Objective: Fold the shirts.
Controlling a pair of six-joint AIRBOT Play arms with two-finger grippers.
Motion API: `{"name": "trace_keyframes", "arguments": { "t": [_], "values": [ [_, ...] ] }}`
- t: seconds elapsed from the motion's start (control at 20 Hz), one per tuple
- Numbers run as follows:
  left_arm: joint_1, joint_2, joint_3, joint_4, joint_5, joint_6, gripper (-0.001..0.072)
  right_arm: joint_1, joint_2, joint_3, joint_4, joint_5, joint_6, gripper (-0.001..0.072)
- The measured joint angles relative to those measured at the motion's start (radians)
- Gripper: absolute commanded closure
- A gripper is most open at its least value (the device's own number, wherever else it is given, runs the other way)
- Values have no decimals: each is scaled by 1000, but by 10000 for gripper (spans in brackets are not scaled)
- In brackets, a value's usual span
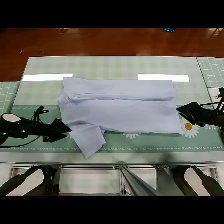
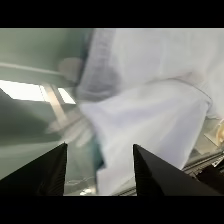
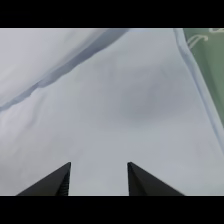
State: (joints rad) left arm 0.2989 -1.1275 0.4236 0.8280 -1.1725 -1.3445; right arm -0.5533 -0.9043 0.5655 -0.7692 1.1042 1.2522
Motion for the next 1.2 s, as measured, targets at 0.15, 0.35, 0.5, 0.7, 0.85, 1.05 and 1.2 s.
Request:
{"name": "trace_keyframes", "arguments": {
  "t": [0.15, 0.35, 0.5, 0.7, 0.85, 1.05, 1.2],
  "values": [
    [-115, -12, -8, -38, 106, -78, 438, -7, 4, 41, -50, 5, 37, 305],
    [-181, -39, 8, -63, 203, -92, 690, -106, 6, 56, -258, 29, 148, 305],
    [-196, -47, 21, -72, 208, -72, 690, -208, 5, 0, -356, 82, 185, 305],
    [-204, -50, 28, -77, 211, -58, 690, -257, -24, -82, -319, 121, 170, 305],
    [-205, -50, 29, -78, 208, -54, 690, -269, -75, -107, -273, 127, 140, 305],
    [-206, -50, 30, -82, 206, -51, 690, -257, -163, -119, -204, 98, 100, 305],
    [-206, -50, 30, -84, 205, -51, 690, -188, -240, -119, -122, 61, 84, 328]
  ]
}}
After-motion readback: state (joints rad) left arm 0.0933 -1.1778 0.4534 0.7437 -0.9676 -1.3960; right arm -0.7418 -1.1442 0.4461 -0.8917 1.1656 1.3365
